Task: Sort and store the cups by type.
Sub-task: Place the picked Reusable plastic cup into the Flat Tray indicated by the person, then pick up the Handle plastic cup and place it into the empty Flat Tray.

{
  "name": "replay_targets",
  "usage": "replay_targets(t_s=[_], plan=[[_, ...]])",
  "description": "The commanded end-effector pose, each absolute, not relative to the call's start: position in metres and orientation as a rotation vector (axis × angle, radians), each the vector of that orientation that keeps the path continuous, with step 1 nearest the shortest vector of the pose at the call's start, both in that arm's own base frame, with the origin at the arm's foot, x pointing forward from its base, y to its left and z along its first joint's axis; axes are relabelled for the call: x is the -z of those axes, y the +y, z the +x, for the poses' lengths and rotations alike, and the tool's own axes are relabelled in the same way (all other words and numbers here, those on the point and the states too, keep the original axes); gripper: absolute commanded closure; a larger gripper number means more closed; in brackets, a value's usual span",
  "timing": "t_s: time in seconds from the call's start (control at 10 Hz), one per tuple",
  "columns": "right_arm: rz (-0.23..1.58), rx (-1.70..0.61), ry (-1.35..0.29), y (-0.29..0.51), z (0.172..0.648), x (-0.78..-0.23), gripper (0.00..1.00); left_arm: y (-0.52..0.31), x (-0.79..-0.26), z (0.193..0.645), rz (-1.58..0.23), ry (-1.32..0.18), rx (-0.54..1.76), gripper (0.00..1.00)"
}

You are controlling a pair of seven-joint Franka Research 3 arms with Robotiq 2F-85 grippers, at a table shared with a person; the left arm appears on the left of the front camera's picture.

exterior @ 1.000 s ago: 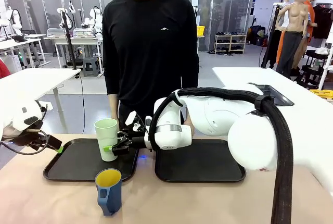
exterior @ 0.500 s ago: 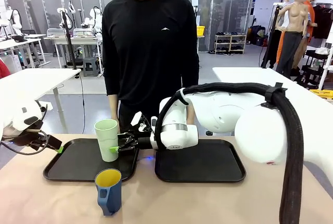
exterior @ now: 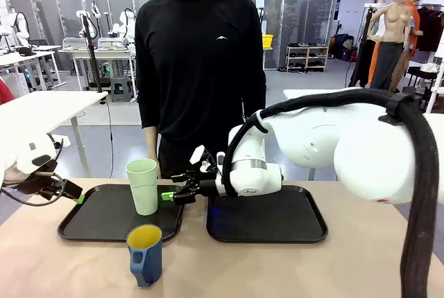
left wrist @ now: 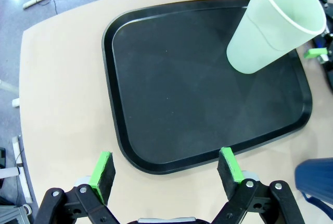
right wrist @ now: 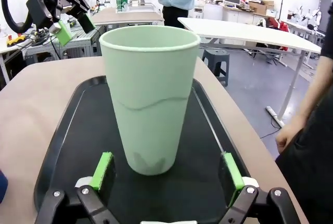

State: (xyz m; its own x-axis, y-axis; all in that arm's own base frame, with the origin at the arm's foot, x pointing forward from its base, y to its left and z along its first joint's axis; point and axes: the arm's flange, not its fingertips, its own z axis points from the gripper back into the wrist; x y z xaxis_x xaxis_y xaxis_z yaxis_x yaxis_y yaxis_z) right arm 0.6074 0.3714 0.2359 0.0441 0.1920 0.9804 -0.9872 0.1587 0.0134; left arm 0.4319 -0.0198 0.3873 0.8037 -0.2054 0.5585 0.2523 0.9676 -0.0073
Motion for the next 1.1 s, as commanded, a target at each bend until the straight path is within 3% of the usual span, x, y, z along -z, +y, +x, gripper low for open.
replay_targets(t_s=[0.0, 1.0], plan=[[0.951, -1.147, -1.157, 0.344, 0.588, -0.247, 0.00, -0.020, -0.388, 0.432, -0.083, -0.591, 0.245, 0.00], [0.958, -1.135, -1.134, 0.340, 0.602, -0.249, 0.00, -0.020, -0.388, 0.432, -0.083, -0.591, 0.245, 0.00]])
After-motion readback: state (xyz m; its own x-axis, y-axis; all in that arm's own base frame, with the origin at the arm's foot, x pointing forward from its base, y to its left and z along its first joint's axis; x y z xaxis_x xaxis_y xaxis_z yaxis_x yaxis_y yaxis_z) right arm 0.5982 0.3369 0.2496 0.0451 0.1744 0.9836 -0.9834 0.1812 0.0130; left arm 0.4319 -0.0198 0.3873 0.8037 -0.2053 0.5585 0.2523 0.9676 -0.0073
